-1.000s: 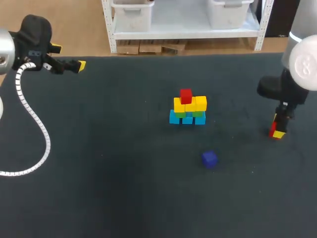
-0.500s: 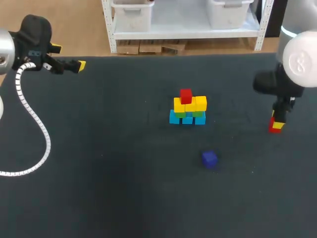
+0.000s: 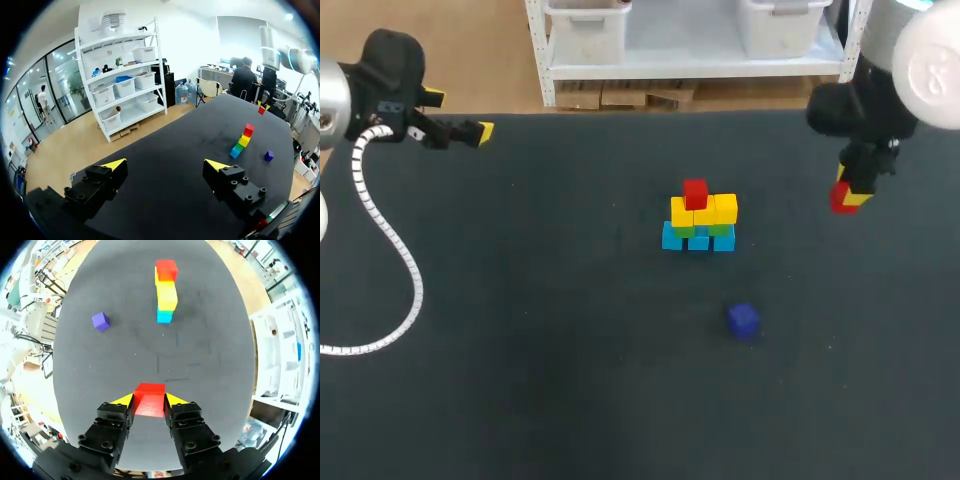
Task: Place the blue cubes, place green cubes on the blue cubes, place the yellow cubes on the green cubes, then place the red cubes on the yellow cubes, and place purple cube on the red cubes.
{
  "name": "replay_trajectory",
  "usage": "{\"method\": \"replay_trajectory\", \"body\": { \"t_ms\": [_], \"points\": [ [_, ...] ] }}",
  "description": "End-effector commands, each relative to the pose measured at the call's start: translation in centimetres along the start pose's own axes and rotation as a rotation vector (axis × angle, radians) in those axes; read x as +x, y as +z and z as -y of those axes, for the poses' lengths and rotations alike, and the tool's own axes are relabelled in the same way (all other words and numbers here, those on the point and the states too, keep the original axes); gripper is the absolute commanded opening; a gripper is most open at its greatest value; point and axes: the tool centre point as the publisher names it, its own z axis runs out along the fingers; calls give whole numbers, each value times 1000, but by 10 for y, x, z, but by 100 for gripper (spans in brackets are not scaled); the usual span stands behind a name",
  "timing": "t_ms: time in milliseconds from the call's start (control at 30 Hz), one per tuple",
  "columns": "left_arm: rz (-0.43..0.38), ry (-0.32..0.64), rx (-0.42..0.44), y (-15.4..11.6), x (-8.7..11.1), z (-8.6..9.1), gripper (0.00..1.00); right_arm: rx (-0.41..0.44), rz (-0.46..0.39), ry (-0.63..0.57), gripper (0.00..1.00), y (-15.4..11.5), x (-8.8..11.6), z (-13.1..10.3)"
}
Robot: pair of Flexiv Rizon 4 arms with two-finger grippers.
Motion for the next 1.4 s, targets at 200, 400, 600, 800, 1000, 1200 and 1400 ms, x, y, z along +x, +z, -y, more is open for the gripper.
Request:
{"method": "replay_trajectory", "body": {
  "t_ms": [200,400,600,800,1000,1200,1400],
  "points": [
    [9,1,5,-1,2,-1,100,-9,-21,-93,0,-13,-65,10],
    [9,1,5,-1,2,-1,100,-20,-7,-101,0,-10,-88,14],
    [9,1,5,-1,2,-1,100,-40,4,-87,0,-8,-105,15],
    [9,1,5,-1,2,-1,100,-22,-2,-67,0,-8,-120,19],
    [9,1,5,-1,2,-1,100,-24,2,-69,0,-5,-137,22],
    [9,1,5,-1,2,-1,100,-31,-2,-65,0,3,-150,27],
    [9,1,5,-1,2,-1,100,-41,3,-49,0,5,-156,30]
  ]
}}
